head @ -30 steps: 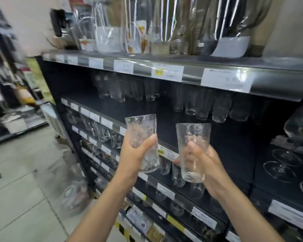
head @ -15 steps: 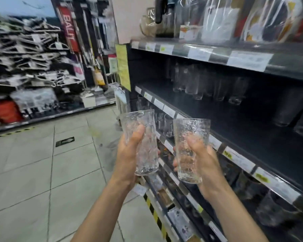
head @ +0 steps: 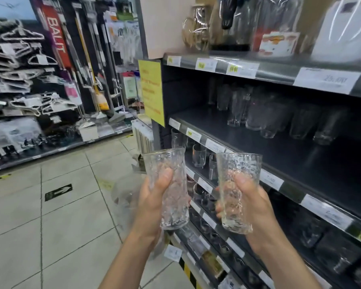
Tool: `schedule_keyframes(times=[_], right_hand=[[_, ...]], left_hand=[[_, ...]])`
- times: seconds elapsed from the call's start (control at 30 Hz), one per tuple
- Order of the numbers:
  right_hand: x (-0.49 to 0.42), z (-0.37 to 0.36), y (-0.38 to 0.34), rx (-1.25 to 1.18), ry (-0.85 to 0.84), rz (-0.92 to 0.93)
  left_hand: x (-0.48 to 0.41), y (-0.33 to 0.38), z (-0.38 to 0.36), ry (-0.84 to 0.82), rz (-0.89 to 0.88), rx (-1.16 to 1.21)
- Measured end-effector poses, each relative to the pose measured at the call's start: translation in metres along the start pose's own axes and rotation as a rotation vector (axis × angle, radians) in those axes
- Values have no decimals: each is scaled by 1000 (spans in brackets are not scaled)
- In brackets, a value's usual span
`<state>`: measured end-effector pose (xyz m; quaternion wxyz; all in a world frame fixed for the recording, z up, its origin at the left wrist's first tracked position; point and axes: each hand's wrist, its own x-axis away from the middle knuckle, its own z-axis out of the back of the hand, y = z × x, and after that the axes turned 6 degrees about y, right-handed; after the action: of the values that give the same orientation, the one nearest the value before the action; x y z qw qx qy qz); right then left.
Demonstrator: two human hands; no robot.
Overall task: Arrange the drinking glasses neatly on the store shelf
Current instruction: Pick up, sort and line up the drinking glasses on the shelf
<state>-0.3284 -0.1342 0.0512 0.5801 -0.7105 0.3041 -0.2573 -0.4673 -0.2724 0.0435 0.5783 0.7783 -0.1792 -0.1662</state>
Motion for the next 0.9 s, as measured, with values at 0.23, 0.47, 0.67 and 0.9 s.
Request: schedule_keyframes(times=[0.23, 0.47, 0.67, 0.9], right_hand=[[-65, -30, 13, -17, 123, 7], [-149, -57, 14, -88, 252, 43], [-211, -69, 6, -96, 385, 73], [-236, -53, 2, 4, 608, 143]], left_hand=[[-90, -7, 11, -52, 9, 19], [-188, 1, -6, -166, -25, -5], [-263, 1, -32, -346, -39, -101], [-337, -28, -73, -458, -17, -149]])
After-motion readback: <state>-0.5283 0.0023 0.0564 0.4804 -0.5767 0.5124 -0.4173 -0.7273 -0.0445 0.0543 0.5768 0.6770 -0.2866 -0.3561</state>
